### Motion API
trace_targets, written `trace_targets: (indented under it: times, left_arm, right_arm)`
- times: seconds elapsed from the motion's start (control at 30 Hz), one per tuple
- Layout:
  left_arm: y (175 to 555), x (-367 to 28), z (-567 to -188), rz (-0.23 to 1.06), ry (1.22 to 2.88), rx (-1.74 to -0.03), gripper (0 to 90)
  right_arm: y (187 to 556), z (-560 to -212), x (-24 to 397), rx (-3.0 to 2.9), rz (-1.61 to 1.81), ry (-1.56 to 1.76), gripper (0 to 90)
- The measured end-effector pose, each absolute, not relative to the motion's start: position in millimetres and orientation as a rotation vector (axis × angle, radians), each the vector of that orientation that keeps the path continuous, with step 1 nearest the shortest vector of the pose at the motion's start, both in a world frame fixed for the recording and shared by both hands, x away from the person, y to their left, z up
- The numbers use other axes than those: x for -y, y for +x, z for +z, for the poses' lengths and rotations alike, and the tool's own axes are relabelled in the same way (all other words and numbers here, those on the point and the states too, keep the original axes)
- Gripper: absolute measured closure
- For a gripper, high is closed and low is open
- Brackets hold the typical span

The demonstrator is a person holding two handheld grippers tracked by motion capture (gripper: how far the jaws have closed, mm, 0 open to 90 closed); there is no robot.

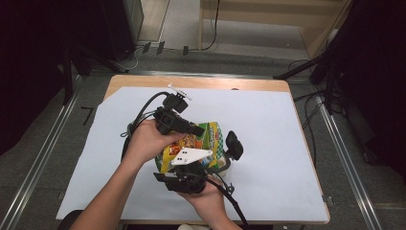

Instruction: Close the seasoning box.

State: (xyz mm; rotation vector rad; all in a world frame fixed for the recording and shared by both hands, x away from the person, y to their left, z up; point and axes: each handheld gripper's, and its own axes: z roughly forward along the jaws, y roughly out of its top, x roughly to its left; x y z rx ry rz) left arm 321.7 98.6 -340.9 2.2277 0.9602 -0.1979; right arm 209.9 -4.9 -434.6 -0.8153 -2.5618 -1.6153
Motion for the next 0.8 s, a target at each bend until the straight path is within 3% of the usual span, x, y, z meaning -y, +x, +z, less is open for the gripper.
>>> trace_targets:
  times: [0.17, 0.4, 0.8]
  left_arm:
    - [318, -100, -342, -0.204, 2.232, -0.947, 79.0]
    - [320, -109, -347, -0.237, 2.234, -0.961, 79.2]
    - [323, -109, -352, -0.296, 2.225, -0.952, 79.6]
  right_arm:
    - [210, -438, 4, 2.543, -1.61, -0.812, 67.1]
    - [209, -448, 3, 2.55, -1.606, -0.814, 59.2]
    - [212, -458, 4, 2.55, -1.603, -0.801, 57.2]
